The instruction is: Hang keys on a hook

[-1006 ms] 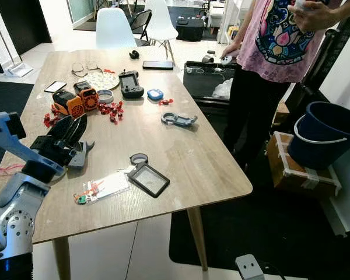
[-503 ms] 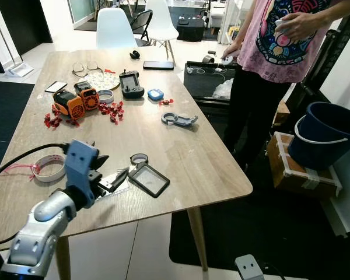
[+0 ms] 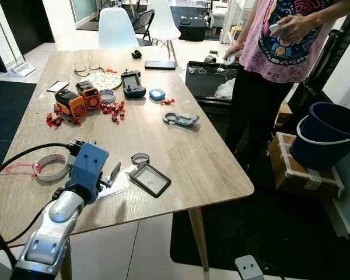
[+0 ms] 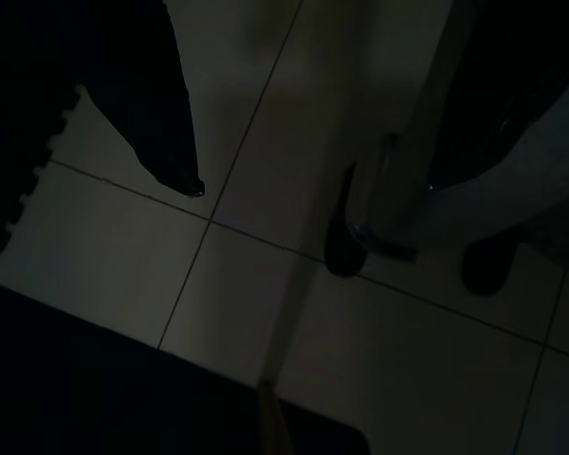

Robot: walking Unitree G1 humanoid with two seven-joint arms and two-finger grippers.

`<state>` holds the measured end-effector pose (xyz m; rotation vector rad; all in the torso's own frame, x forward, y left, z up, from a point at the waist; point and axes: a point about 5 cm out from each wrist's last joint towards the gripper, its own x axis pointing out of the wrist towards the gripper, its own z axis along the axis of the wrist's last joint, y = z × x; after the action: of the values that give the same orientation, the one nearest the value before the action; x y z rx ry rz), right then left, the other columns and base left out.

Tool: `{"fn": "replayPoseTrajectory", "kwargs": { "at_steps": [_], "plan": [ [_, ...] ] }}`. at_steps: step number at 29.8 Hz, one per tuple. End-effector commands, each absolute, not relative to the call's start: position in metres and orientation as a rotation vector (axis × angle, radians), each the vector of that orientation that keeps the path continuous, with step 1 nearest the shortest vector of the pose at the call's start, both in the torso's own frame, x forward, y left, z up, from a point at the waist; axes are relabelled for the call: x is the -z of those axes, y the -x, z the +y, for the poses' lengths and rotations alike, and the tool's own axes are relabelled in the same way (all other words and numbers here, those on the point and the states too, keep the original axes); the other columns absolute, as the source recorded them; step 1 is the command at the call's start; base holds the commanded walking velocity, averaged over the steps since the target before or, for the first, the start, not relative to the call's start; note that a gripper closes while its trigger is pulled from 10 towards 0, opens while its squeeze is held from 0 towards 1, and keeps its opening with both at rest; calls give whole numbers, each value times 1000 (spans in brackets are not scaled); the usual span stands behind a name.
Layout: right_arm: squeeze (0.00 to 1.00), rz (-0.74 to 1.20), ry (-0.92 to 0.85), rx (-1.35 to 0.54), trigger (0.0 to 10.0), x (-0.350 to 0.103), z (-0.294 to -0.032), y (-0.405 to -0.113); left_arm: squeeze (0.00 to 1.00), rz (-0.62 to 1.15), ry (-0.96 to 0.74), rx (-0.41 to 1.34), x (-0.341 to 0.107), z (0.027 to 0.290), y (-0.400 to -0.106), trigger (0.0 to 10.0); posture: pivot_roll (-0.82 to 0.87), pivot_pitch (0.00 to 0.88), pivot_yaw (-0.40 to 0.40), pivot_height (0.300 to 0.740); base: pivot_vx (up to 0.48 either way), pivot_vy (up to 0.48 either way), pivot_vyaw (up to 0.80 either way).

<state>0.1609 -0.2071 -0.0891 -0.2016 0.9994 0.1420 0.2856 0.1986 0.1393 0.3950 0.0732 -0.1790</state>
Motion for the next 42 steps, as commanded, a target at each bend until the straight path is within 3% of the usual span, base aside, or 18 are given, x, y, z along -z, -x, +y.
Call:
{"fn": "replayPoseTrajectory", "kwargs": {
  "at_steps": [1,6,11,23,24,25,26,27,29,31,32,36,37,38,39,42],
  "plan": [
    [0,1018,203,-143,10000,91,-209,-155,0,113,-414,177,-132,198,-287,10000,46,74,-21,740,0,0,0],
    [0,1020,202,-142,10000,92,-208,-154,0,210,-458,227,-117,199,-283,10000,47,76,-21,740,0,0,0],
    [0,1022,199,-139,10000,92,-208,-153,0,296,-494,163,-106,205,-283,10000,45,78,-18,740,0,0,0],
    [0,1022,198,-140,10000,92,-208,-153,0,345,-504,122,-104,219,-281,8980,46,76,-18,740,0,0,0],
    [0,1023,198,-140,10000,92,-208,-153,0,356,-502,131,-103,220,-279,6235,47,73,-19,740,0,0,0],
    [0,1023,198,-140,10000,92,-208,-153,0,363,-500,138,-103,220,-279,6235,47,73,-19,740,0,0,0],
    [0,1023,199,-140,10000,92,-208,-152,0,370,-497,142,-102,221,-278,4549,49,70,-19,740,0,0,0],
    [0,1023,199,-140,10000,92,-208,-152,0,370,-497,142,-102,221,-278,4549,49,70,-19,740,0,0,0],
    [0,1024,201,-141,10000,93,-208,-152,0,385,-494,143,-100,222,-275,1529,48,67,-19,740,0,0,0],
    [0,1024,201,-141,10000,93,-208,-152,0,386,-494,143,-100,222,-275,1529,48,67,-19,740,0,0,0],
    [0,1024,201,-141,10000,93,-208,-152,0,390,-493,144,-99,223,-274,0,48,65,-18,740,0,0,0],
    [0,1023,200,-141,10000,92,-208,-152,0,400,-497,146,-98,224,-272,0,49,65,-19,740,0,0,0],
    [0,1023,200,-142,10000,92,-208,-152,0,402,-501,145,-98,224,-272,1804,49,65,-19,740,0,0,0],
    [0,1023,200,-142,10000,92,-208,-153,0,403,-505,144,-98,225,-272,4431,50,66,-19,740,0,0,0],
    [0,1023,200,-142,10000,92,-208,-153,0,407,-511,144,-98,225,-273,10000,50,66,-19,740,0,0,0],
    [0,1023,199,-141,10000,92,-208,-153,0,411,-517,144,-99,227,-273,10000,50,66,-19,740,0,0,0]
  ]
}}
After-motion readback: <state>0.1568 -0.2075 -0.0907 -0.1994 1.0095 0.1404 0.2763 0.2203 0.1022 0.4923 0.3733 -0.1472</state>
